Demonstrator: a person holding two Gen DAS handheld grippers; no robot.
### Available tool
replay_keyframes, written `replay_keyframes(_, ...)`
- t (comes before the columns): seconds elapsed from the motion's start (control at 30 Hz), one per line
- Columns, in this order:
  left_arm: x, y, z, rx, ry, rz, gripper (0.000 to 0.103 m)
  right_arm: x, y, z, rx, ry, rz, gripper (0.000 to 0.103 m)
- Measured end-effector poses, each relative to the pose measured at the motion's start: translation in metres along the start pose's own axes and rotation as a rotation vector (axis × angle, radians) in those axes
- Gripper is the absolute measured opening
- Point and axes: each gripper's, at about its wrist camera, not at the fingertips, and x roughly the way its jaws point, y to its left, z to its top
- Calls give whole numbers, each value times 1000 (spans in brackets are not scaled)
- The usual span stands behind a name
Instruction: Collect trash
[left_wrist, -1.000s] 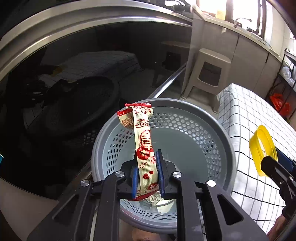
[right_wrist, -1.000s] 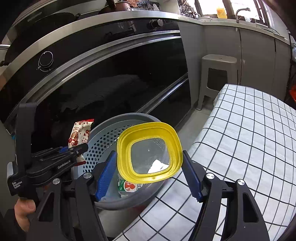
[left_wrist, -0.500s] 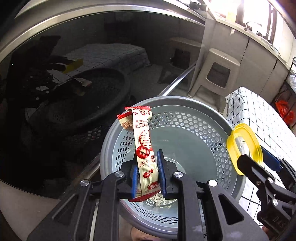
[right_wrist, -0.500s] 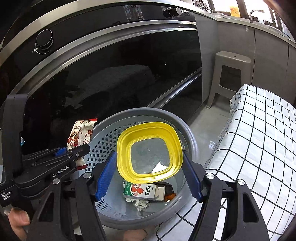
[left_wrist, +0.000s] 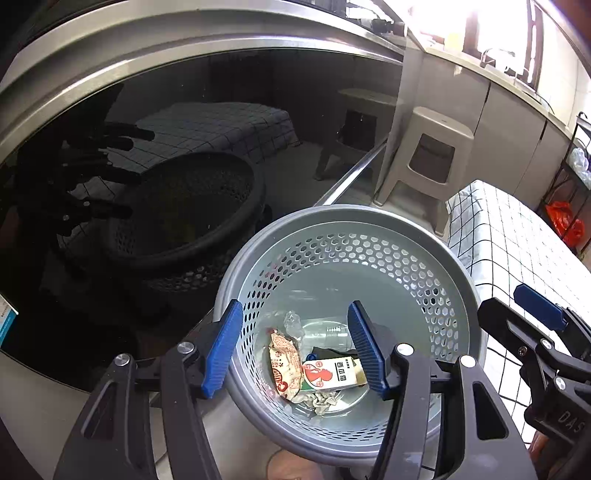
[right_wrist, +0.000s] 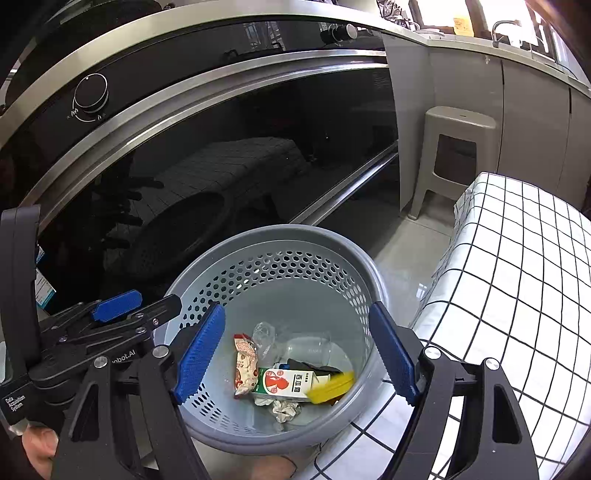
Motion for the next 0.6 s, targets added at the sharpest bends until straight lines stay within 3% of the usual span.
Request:
replay_keyframes(0.17, -6, 2, -1, 0, -10, -5, 59, -7, -3, -7, 15, -4, -24, 76)
replay_keyframes(0.33, -14, -3, -4, 18, -35, 1, 67, -20, -8, -18, 45, -14, -37, 76)
replay_keyframes(0.6, -27, -9, -11, 43, -41, -45, 68, -43, -12, -32, 81, -39, -66, 77)
